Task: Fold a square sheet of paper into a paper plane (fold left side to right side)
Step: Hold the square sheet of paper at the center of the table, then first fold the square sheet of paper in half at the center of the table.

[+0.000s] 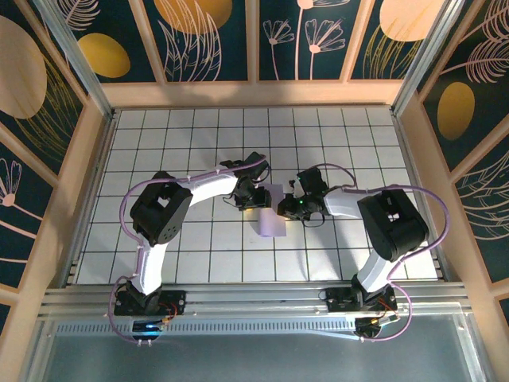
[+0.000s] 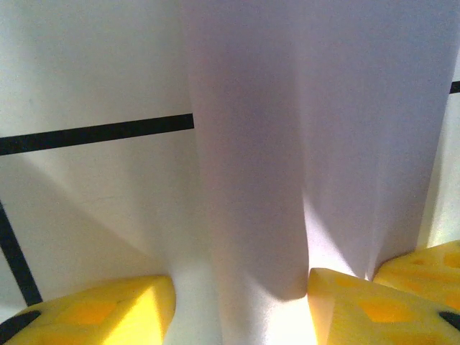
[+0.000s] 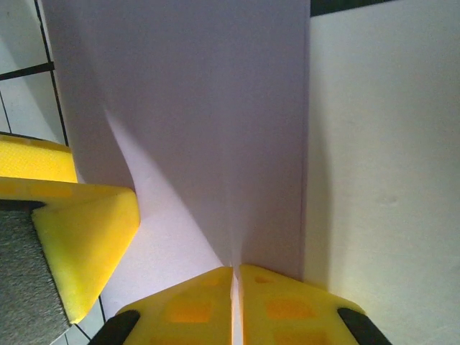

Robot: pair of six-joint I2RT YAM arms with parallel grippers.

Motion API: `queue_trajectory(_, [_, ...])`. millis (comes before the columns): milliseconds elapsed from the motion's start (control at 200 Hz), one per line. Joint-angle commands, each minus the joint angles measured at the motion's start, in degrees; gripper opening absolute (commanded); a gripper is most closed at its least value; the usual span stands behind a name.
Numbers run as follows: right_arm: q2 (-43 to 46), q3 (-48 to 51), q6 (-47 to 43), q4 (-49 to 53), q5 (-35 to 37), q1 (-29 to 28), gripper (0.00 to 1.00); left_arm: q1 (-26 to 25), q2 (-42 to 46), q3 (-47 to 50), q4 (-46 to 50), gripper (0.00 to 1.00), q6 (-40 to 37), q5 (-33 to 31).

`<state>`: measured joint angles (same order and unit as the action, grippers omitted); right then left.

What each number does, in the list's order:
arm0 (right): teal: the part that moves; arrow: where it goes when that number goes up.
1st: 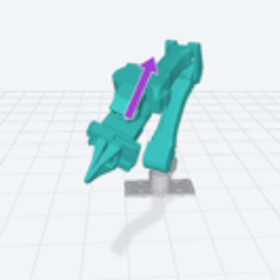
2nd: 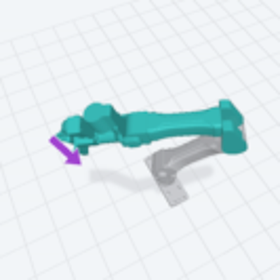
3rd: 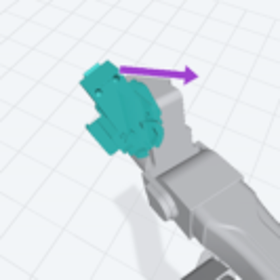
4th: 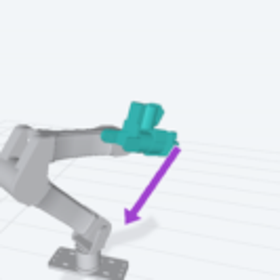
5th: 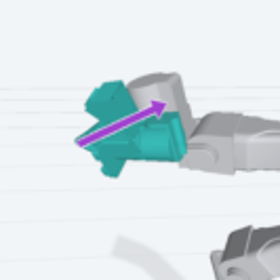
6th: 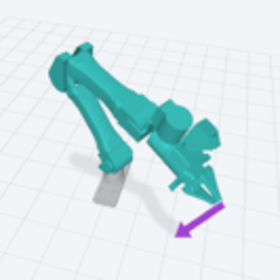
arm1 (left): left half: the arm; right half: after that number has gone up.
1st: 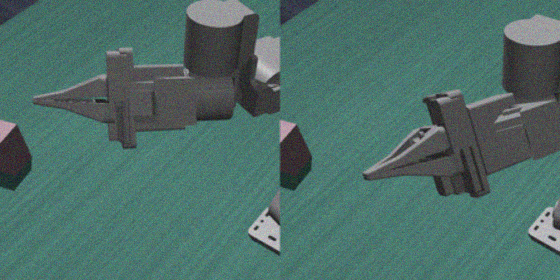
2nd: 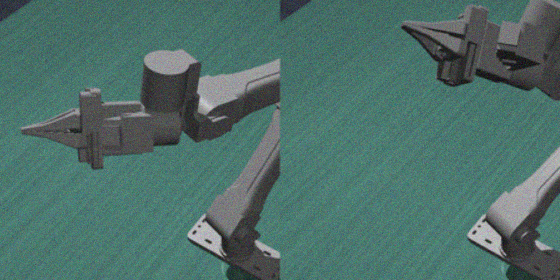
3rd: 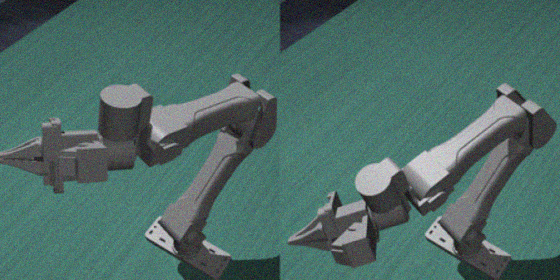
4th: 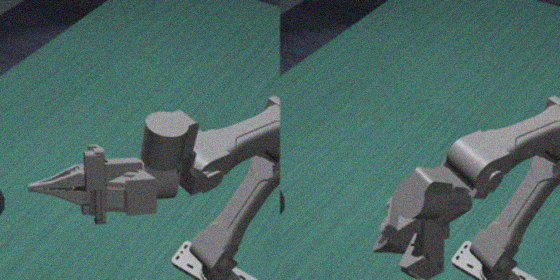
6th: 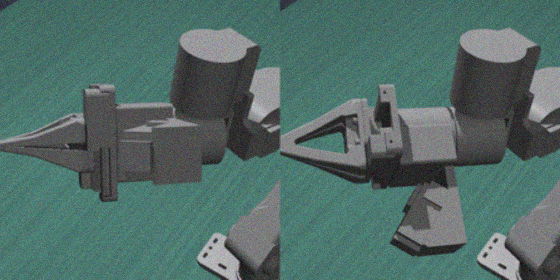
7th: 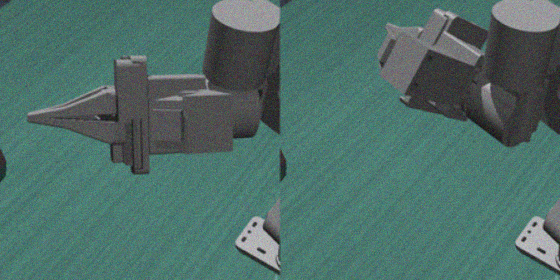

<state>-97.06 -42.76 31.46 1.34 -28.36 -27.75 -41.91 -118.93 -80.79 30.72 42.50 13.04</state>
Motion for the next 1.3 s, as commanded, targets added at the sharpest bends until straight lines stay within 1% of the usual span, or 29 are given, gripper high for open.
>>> queue_trajectory(0, [-2.07, -0.48, -0.47, 4.08, 3.22, -0.38, 0.11, -1.42, -9.15, 2.92, -4.68, 0.55, 4.71, 4.19])
queue_trajectory(170, [-3.23, 0.2, -1.12, 5.84, 5.06, -0.4, 0.09, -0.77, -5.61, 4.3, -6.27, 0.58, 4.49, 3.22])
queue_trajectory(275, [-3.4, 0.65, -1.29, 6.42, 6.02, -0.38, 0.09, 0.6, -0.86, 5.75, -7.08, 0.59, 3.67, 2.34])
queue_trajectory(370, [-3.74, 0.54, -1.71, 7.03, 6.69, -0.39, 0.08, 2.28, 4.48, 6.7, -7.55, 0.62, 2.36, 0.59])
queue_trajectory(420, [-4.02, 0.49, -1.84, 7.18, 6.74, -0.42, 0.07, 3.15, 7.91, 8.28, -10.33, 0.64, 1.59, 0.51])
queue_trajectory(480, [-4.31, 0.44, -1.92, 7.08, 6.64, -0.39, 0.07, 3.91, 11.95, 11.04, -15.8, 0.65, 0.73, 0.75])
queue_trajectory(581, [-4.37, 0.31, -1.93, 7.27, 6.72, -0.43, 0.05, 4.45, 15.7, 14.67, -22.85, 0.64, -0.72, 4.67])
queue_trajectory(631, [-4.31, 0.4, -1.93, 7.29, 6.86, -0.39, 0.05, 4.42, 16.32, 15.98, -24.89, 0.62, -1.08, 7.31])
queue_trajectory(701, [-4.39, 0.44, -2.02, 7.51, 7.17, -0.39, 0.05, 4.38, 16.77, 18.23, -28.06, 0.55, -1.06, 10.98])
queue_trajectory(736, [-4.51, 0.4, -2.11, 7.61, 7.35, -0.39, 0.05, 4.39, 16.83, 19.44, -29.84, 0.51, -0.59, 12.76])
queue_trajectory(851, [-4.64, 0.31, -2.24, 7.64, 7.33, -0.41, 0.05, 4.38, 16.85, 23.59, -37.07, 0.3, 1.67, 19.07])
queue_trajectory(941, [-4.57, 0.44, -2.2, 7.62, 7.44, -0.41, 0.05, 4.38, 16.39, 26.07, -40.75, 0.21, 2.89, 22.05])
queue_trajectory(1106, [-4.97, -0.01, -2.37, 8.01, 7.71, -0.51, 0.05, 4.34, 13.19, 26.72, -43.23, 0.13, 3.46, 25.79])
queue_trajectory(1291, [-4.83, -0.06, -2.63, 8.66, 8.3, -0.51, 0.05, 4.43, 11.32, 26.5, -39.75, 0.12, 1.27, 22.83])
